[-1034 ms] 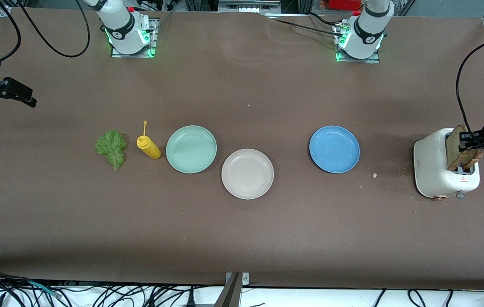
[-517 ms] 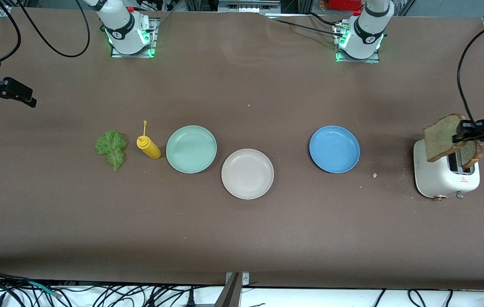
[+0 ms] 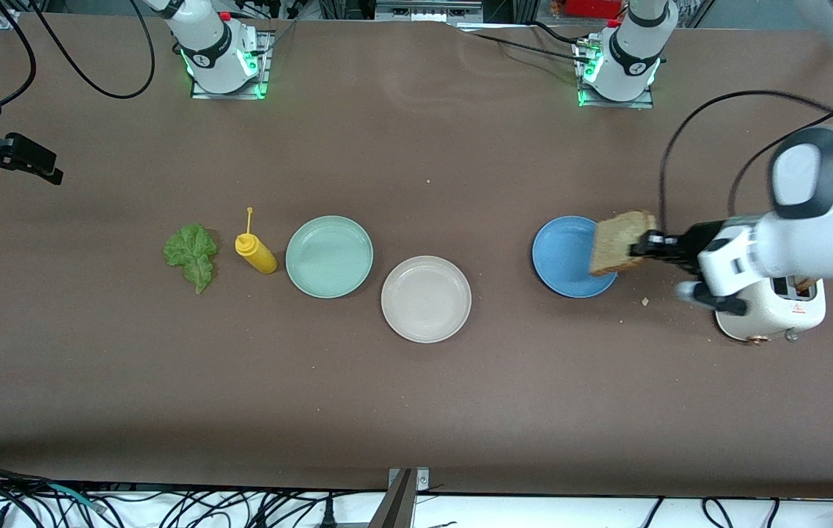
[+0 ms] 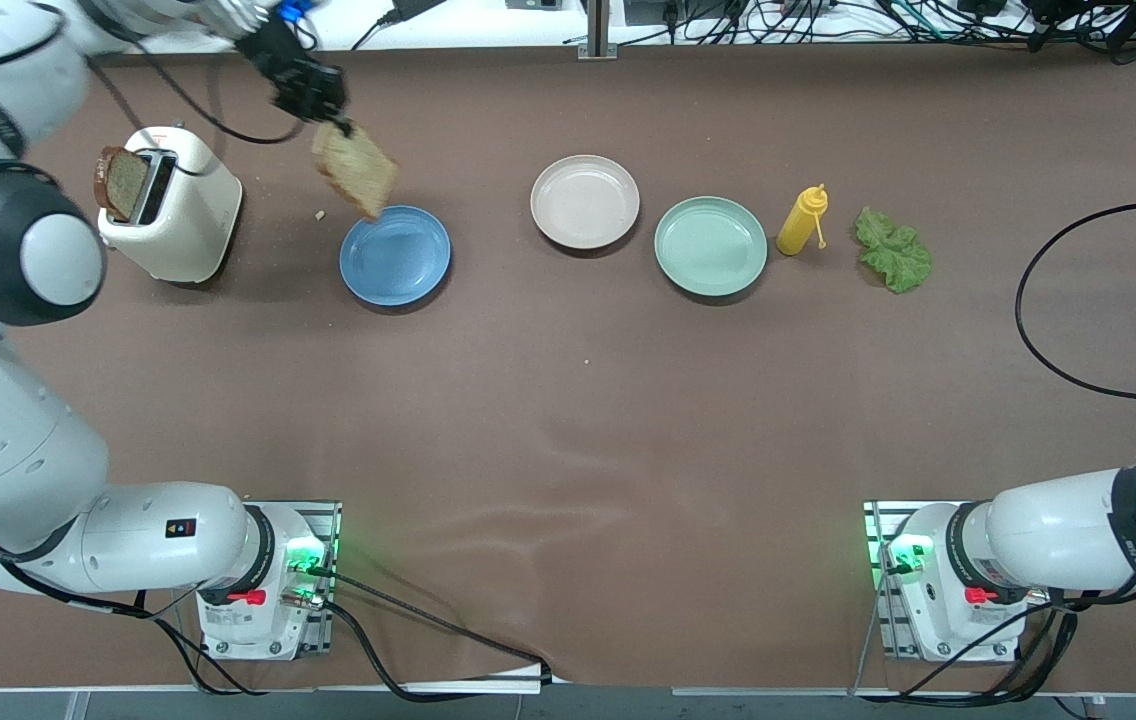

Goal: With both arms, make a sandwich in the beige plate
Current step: 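Lift the bread slice out and carry it to the beige plate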

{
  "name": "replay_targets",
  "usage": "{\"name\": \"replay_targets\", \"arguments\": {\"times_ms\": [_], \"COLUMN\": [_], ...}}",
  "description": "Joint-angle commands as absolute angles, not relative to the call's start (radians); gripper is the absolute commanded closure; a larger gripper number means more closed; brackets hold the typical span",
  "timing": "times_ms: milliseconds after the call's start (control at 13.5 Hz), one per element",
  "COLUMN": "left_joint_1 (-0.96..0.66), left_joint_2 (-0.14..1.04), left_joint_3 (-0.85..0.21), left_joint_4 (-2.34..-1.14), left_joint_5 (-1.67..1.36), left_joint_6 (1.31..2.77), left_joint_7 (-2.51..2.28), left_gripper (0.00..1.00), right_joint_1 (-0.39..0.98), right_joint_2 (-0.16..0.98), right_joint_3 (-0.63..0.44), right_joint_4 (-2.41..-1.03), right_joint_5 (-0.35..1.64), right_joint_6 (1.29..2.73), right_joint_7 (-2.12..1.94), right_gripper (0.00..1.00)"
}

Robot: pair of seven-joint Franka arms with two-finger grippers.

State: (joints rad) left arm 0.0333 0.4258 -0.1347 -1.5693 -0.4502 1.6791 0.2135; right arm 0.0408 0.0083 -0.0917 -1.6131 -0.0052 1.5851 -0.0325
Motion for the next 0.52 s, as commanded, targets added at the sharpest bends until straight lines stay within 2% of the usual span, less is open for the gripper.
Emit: {"name": "replay_targets", "arguments": {"times_ms": [0,222,443], "left_joint_1": [-0.024,-0.112,-0.188], "left_joint_2": [0.55,0.642,0.684], "left_joint_3": [-0.126,-0.124,-0.124], "left_joint_4": [-1.43,-1.371,-1.371], "left_joint_5": [-0.515,-0.644,-0.759], "left_joint_6": [1.654,1.719,1.839], "left_joint_7": [0.193,0.138,0.039], "left_gripper": [1.0,1.0,1.0], "right_joint_1": [0.04,0.04,0.038], "right_joint_2": [0.011,0.011,0.011], "right_joint_3": [-0.092,-0.092,-0.092], "right_joint_4": [-1.6,-1.6,-1.6], "right_joint_5": [0.002,0.002,0.002], "right_joint_6": [1.574,1.574,1.574], "right_joint_7": [-0.025,-0.026,-0.026], "right_gripper": [0.0,0.0,0.0]}}
